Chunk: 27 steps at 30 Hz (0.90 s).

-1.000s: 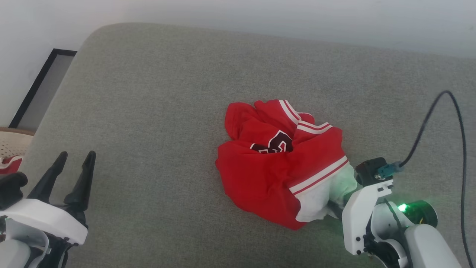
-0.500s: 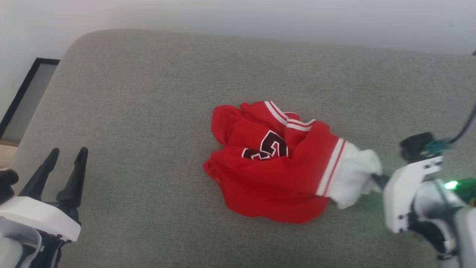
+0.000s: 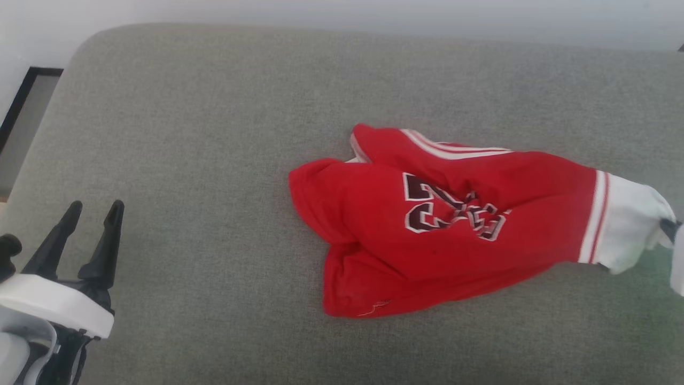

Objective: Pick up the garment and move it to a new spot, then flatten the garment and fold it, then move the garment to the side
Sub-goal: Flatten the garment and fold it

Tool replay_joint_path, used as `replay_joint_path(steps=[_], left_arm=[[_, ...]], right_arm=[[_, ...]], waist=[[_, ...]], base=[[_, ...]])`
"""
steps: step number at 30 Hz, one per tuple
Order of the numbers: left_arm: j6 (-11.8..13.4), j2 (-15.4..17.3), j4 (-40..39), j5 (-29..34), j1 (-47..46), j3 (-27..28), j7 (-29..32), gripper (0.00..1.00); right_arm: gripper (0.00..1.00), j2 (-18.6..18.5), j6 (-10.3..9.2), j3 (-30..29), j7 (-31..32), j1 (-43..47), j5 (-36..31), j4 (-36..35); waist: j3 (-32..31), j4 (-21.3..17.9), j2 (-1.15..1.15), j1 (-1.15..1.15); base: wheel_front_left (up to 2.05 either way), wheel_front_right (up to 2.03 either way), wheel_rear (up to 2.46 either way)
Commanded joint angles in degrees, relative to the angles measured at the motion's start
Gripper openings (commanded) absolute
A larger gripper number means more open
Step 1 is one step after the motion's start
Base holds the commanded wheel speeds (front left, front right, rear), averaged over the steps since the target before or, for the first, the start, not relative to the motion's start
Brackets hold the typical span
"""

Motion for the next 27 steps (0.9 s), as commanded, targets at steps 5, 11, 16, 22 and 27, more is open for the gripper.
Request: replay_joint_path(steps=[5, 11, 16, 22, 27], left_arm=[[-0.82, -0.78, 0.49, 0.83, -2.33, -0.49, -0.02, 1.0], [-1.53, -1.3, 1.43, 1.14, -4.17, -1.24, 0.63, 1.0], [-1.66, -0.8, 1.77, 1.29, -5.04, -1.53, 1.48, 1.0], [-2.04, 0.5, 0.66, 0.24, -5.85, -1.56, 3.82, 1.0], [-1.81, 2.73, -1.77, -1.32, -7.11, -1.67, 8.49, 1.0]], right_arm=[[0.0, 1.09, 0.0, -2.65, -1.13, -0.42, -1.33, 6.14], [0.09, 4.35, 0.0, -1.95, -3.41, -2.55, -2.07, 14.98], [1.0, 4.94, 0.01, -0.31, -4.63, -4.96, -2.22, 18.16], [1.0, 3.62, 0.0, 1.46, -5.21, -5.48, -1.55, 17.3], [1.0, 3.86, 0.0, 2.95, -7.19, -4.61, -0.33, 12.82]], waist=[[1.91, 0.83, 0.0, 0.0], [2.86, 1.08, 0.0, 0.0], [2.28, 0.21, 0.0, 0.0], [0.28, -1.59, 0.0, 0.0], [-1.93, -4.18, 0.0, 0.0]], base=[[0.0, 0.0, 0.0], [0.0, 0.0, 0.0], [0.0, 0.0, 0.0], [0.0, 0.0, 0.0], [0.0, 0.0, 0.0]])
